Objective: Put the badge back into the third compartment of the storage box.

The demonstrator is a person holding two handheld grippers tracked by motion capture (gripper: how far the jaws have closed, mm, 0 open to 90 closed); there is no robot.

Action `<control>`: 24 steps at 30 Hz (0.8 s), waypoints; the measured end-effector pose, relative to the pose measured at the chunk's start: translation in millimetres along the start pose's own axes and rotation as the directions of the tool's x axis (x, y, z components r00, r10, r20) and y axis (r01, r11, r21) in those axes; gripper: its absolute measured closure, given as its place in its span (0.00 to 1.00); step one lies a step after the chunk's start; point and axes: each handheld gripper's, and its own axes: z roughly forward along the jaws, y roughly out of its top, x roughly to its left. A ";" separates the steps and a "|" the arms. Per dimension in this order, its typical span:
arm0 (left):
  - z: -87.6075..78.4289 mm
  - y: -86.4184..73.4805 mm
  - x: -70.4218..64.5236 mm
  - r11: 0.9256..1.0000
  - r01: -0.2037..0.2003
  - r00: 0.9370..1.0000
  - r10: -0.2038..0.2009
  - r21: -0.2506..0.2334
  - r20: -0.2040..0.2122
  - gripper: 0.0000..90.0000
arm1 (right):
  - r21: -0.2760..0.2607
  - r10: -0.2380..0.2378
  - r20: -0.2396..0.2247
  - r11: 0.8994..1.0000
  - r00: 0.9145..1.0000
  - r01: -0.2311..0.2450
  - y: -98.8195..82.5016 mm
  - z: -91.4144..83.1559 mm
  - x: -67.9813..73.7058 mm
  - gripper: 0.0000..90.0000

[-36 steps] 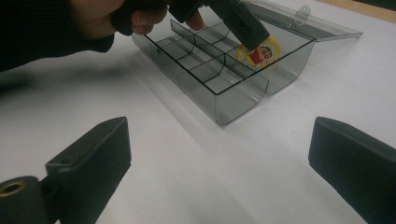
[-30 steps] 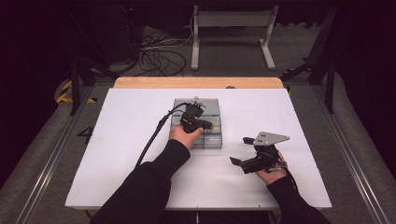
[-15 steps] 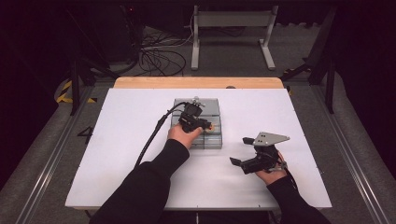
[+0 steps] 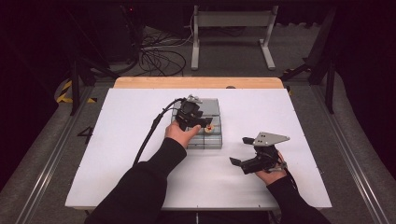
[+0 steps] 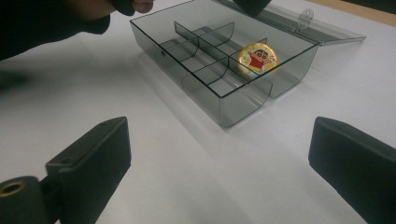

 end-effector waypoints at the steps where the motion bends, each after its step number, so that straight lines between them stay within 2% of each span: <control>1: -3.1 0.6 -0.6 1.000 -0.010 1.000 0.010 -0.004 0.003 0.50 | -0.001 -0.001 0.000 1.000 1.000 0.001 0.1 -0.1 0.0 0.07; 8: -29.3 2.9 -2.2 0.997 -0.058 0.998 0.058 -0.058 -0.004 0.41 | -0.003 -0.002 0.009 1.000 1.000 0.002 2.1 -1.0 -1.0 0.06; 12: -48.6 1.6 1.3 0.992 -0.083 0.996 0.082 -0.094 -0.021 0.37 | -0.011 0.000 0.032 1.000 0.999 0.000 8.1 -4.3 -4.0 0.06; 16: -69.7 -0.7 6.9 0.986 -0.080 0.997 0.079 -0.145 -0.019 0.32 | -0.024 -0.004 0.059 1.000 0.998 0.005 17.8 -9.0 -7.3 0.04; 21: -92.5 -6.2 11.5 0.978 -0.109 0.994 0.102 -0.177 -0.049 0.25 | -0.025 -0.006 0.061 1.000 0.998 0.008 28.4 -9.3 -11.3 0.04; 24: -103.6 -11.8 14.4 0.976 -0.113 0.993 0.104 -0.184 -0.062 0.23 | -0.019 0.001 0.070 1.000 0.998 0.000 32.1 -7.6 -13.8 0.03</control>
